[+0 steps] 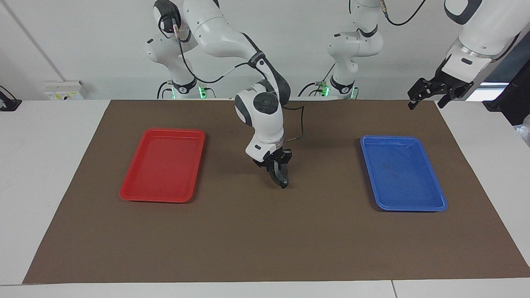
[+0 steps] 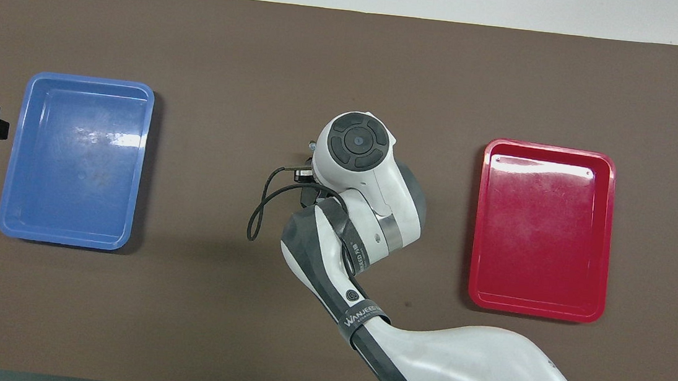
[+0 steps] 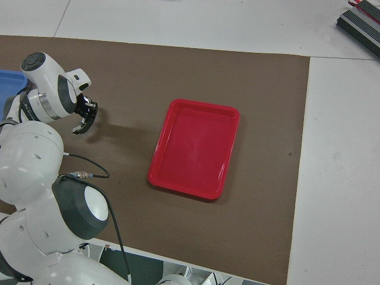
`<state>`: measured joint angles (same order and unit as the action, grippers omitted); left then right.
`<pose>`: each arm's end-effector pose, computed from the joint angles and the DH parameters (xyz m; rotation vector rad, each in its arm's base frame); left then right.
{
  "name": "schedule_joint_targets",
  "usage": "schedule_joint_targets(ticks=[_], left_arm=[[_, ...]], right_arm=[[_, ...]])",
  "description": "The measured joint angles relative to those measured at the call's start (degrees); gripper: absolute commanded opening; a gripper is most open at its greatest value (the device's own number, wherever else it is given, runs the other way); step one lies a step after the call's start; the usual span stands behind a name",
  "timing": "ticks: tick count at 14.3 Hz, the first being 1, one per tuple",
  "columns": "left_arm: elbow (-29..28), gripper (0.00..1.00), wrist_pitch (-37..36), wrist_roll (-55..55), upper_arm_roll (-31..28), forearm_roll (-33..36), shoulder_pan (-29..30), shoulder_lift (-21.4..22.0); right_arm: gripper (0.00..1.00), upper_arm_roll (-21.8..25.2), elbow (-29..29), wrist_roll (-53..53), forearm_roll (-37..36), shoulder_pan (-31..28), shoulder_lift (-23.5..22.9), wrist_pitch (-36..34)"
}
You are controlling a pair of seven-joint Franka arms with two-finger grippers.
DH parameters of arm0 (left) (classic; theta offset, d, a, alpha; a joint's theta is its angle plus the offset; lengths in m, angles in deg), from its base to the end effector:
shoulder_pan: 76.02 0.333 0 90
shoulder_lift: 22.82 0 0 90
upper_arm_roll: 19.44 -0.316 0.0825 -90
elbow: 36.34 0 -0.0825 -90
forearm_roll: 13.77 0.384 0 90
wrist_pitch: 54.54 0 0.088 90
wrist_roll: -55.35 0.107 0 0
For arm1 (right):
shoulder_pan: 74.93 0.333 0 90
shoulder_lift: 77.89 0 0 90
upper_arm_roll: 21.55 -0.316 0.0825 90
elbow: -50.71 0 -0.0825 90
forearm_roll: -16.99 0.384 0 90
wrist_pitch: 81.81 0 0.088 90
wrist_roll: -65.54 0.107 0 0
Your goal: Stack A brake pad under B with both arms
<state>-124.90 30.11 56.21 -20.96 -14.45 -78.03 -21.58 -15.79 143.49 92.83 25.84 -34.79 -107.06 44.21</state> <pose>0.5383 -0.0058 0.6401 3.1279 -0.0382 -0.0728 0.5622 0.4020 0.3366 -3.0337 -0.0788 -0.0352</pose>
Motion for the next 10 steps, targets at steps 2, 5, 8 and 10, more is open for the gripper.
schedule_joint_targets(ticks=[2, 5, 8, 10], left_arm=[[-0.03, 1.0, -0.02, 0.0, 0.0, 0.0, 0.0, 0.0], [-0.03, 1.0, -0.07, 0.0, 0.0, 0.0, 0.0, 0.0], [-0.03, 1.0, -0.14, 0.0, -0.01, 0.0, 0.02, 0.0], [-0.04, 1.0, -0.18, 0.0, -0.01, 0.0, 0.02, 0.0]], right_arm=[[0.0, 0.0, 0.0, 0.03, 0.06, 0.0, -0.46, 0.63], [0.0, 0.0, 0.0, 0.04, 0.12, 0.0, -0.93, 1.39], [0.0, -0.16, 0.0, 0.05, 2.2, 0.03, -1.03, 3.24], [0.0, -0.33, 0.0, 0.05, 2.63, 0.17, -1.09, 3.45]])
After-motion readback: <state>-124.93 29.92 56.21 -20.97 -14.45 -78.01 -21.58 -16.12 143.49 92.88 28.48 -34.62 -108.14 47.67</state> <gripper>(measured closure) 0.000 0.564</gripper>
